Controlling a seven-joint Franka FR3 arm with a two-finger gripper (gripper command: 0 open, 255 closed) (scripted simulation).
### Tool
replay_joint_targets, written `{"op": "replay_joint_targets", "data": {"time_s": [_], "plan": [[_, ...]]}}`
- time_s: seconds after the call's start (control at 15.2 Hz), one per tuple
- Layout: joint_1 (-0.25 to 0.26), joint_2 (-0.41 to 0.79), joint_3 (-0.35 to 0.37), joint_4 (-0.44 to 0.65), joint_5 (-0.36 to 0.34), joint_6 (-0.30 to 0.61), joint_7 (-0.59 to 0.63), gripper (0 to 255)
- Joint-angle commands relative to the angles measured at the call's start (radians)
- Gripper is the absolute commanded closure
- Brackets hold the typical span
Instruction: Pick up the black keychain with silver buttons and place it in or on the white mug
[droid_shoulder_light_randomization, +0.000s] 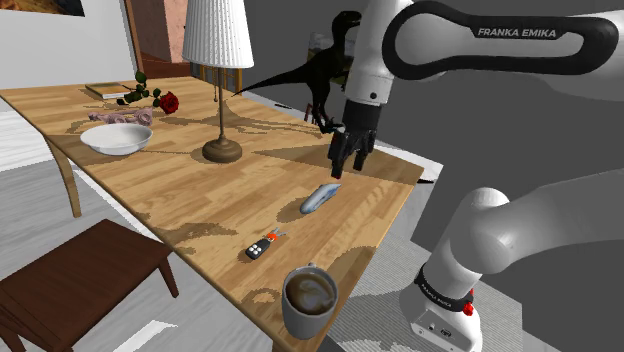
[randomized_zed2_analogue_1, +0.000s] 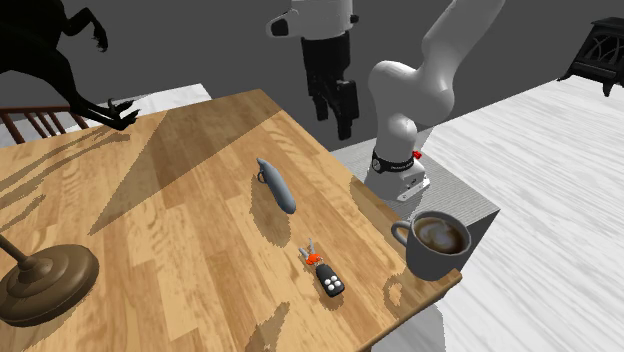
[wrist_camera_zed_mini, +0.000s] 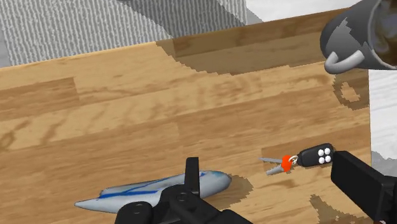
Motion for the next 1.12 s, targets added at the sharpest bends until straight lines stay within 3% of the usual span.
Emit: {"op": "replay_joint_targets", "data": {"time_s": [0.0, 0.59, 0.86, 1.06], "plan": [[0.003, 0.007, 0.057, -0.027, 0.029, 0.057, 0.078, 0], [-0.035, 0.222, 0.340, -0.015, 0.090, 0.345, 0.430, 0], [-0.092, 0.373, 0.475, 0.038, 0.040, 0.469, 0.615, 0], [-0.155, 0.511, 0.581, 0.094, -0.055, 0.552, 0.784, 0]]}}
